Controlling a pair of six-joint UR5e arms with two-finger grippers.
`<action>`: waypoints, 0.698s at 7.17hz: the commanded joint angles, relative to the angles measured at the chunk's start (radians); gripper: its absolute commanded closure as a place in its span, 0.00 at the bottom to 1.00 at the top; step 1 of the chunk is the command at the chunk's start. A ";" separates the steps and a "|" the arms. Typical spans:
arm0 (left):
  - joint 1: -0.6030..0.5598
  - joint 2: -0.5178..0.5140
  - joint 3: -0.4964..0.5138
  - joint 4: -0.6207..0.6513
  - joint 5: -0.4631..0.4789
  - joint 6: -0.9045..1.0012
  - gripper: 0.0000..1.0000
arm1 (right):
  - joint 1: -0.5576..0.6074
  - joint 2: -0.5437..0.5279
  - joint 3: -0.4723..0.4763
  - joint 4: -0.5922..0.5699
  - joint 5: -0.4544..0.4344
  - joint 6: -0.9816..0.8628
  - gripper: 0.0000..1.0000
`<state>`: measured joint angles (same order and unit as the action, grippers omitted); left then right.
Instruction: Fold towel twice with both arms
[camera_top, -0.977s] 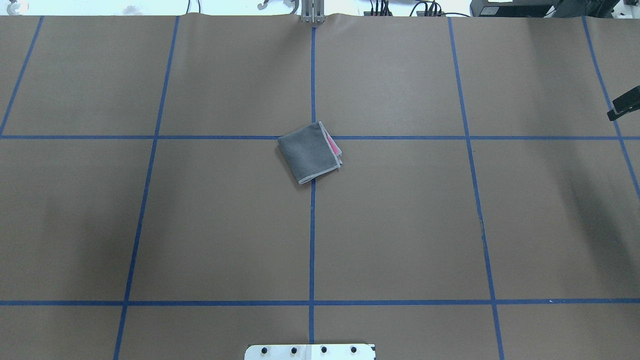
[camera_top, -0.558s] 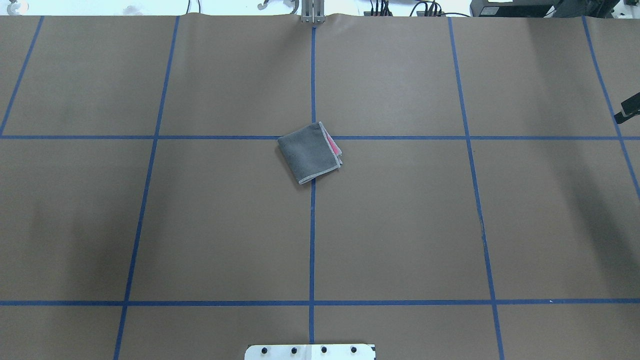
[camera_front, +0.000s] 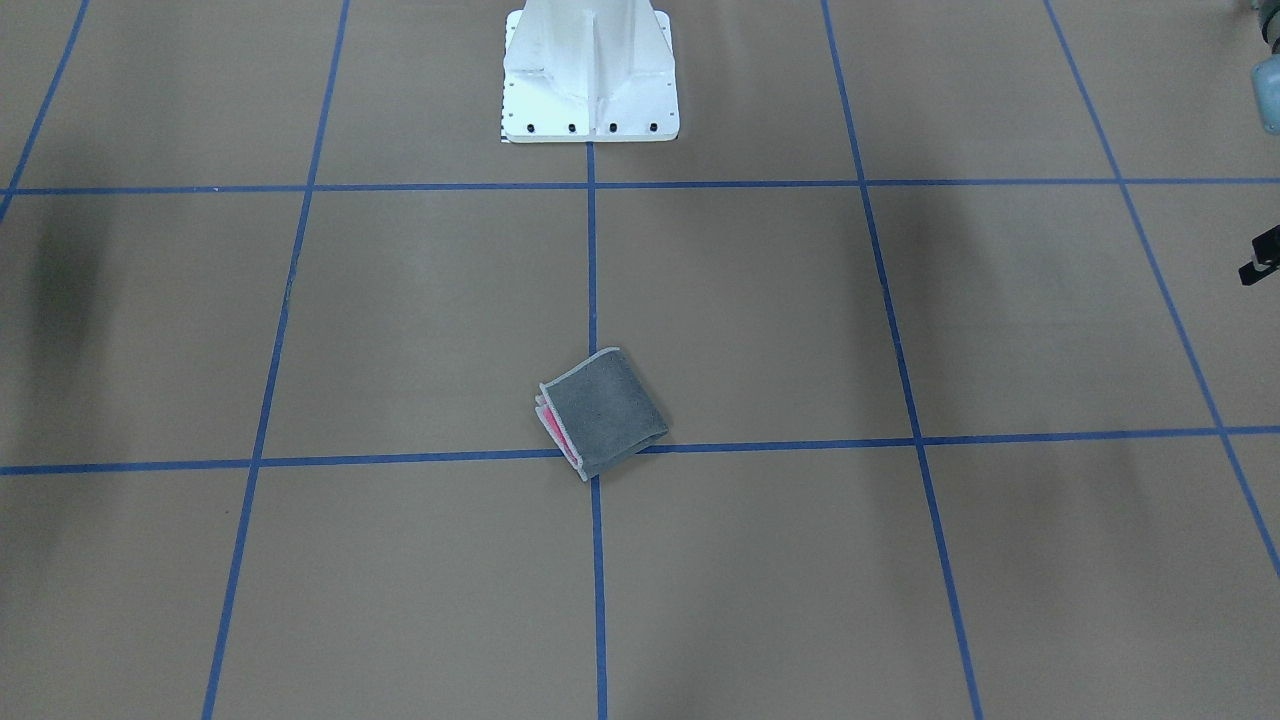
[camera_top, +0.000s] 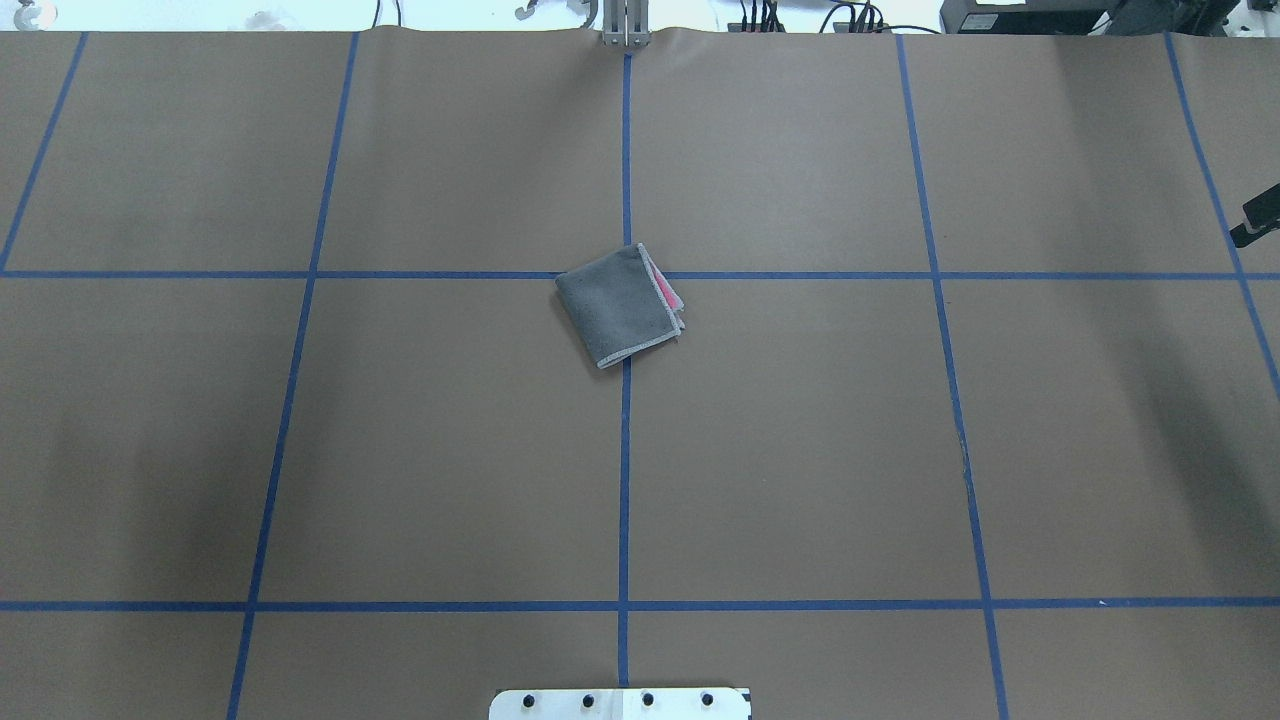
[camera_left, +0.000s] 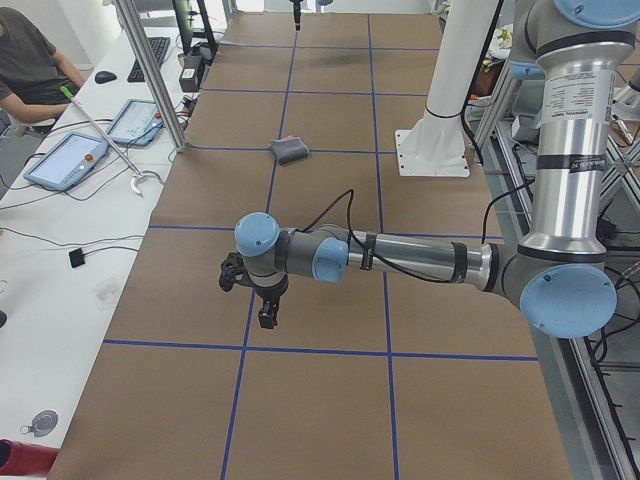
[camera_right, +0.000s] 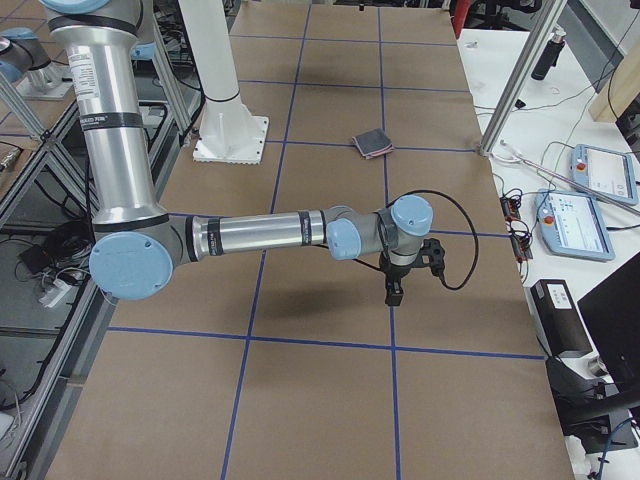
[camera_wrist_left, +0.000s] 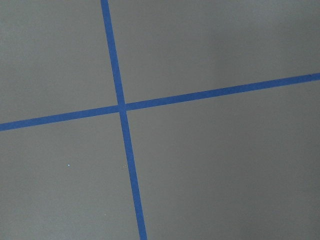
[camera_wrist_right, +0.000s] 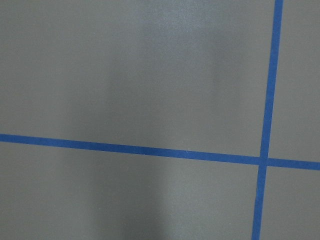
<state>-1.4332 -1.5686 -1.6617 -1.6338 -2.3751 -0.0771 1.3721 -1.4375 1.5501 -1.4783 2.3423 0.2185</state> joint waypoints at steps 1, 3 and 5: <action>-0.001 -0.001 -0.006 -0.004 0.000 -0.009 0.00 | 0.013 -0.001 0.005 -0.020 -0.012 -0.028 0.00; 0.000 -0.016 -0.009 -0.008 0.000 -0.016 0.00 | 0.013 -0.006 0.005 -0.020 -0.011 -0.028 0.00; 0.000 -0.016 -0.022 -0.003 0.000 -0.016 0.00 | 0.013 -0.003 0.001 -0.020 -0.005 -0.028 0.00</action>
<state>-1.4329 -1.5809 -1.6751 -1.6395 -2.3745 -0.0926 1.3844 -1.4412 1.5546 -1.4986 2.3343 0.1904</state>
